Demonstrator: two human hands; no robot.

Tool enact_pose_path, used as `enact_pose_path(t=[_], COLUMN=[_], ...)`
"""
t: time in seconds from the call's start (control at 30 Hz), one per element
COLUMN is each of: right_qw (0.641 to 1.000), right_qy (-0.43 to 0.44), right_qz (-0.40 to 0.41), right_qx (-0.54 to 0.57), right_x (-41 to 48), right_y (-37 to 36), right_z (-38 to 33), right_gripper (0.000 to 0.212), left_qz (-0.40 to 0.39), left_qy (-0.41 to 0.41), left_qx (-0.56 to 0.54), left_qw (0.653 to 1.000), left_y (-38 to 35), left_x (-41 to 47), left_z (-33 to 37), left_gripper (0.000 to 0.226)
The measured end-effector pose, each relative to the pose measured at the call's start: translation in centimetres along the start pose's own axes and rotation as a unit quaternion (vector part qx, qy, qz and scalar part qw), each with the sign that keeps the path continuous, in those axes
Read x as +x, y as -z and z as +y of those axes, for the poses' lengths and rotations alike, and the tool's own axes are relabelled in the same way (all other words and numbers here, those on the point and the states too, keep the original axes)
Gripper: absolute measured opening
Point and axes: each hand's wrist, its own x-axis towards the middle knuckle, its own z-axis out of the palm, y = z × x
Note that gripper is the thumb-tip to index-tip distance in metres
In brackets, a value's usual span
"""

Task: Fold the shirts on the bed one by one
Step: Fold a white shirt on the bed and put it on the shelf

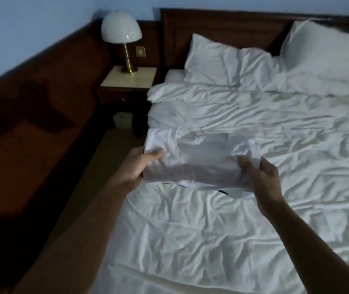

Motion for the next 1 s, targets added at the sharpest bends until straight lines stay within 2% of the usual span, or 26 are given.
enact_pose_path(t=[0.17,0.3,0.43,0.53,0.67,0.73,0.8,0.9,1.0], right_qw=[0.997,0.991,0.978,0.958,0.915,0.893,0.867,0.812,0.747], right_qy=[0.066,0.118,0.167,0.199,0.225,0.238,0.256,0.287,0.305], right_qz=[0.002,-0.035,-0.109,-0.195,-0.321,-0.372,-0.42,-0.505,-0.587], right_qx=[0.036,0.061,0.066,0.073,0.092,0.088,0.081,0.064,0.07], right_x=[-3.1,-5.2,-7.4,-10.3,-15.2,-18.2,-22.1,-29.5,-37.3], right_y=[1.9,2.5,1.9,1.1,-0.5,-2.0,-3.6,-5.5,-7.3], right_z=[-9.8,-15.9,-20.3,-22.7,-24.2,-24.3,-24.4,-24.6,-24.3], right_gripper=[0.021,0.026,0.028,0.031,0.025,0.016,0.017,0.015,0.022], left_qz=[-0.001,0.028,0.072,0.153,0.27,0.326,0.382,0.468,0.554], left_qy=[-0.071,-0.117,-0.174,-0.214,-0.235,-0.243,-0.25,-0.257,-0.254], left_qx=[-0.004,0.004,-0.008,-0.005,-0.032,-0.042,-0.045,-0.061,-0.073], left_qw=[0.997,0.993,0.982,0.965,0.933,0.913,0.889,0.843,0.79], left_y=[-1.3,-1.8,-1.3,-0.7,0.2,0.2,0.2,0.5,0.3], left_x=[-6.8,-13.3,-21.1,-28.0,-37.9,-43.4,-48.9,-57.7,-67.1], left_z=[8.2,12.6,14.8,14.9,12.9,11.5,9.9,7.3,4.9], left_gripper=[0.033,0.035,0.034,0.034,0.041,0.039,0.034,0.03,0.044])
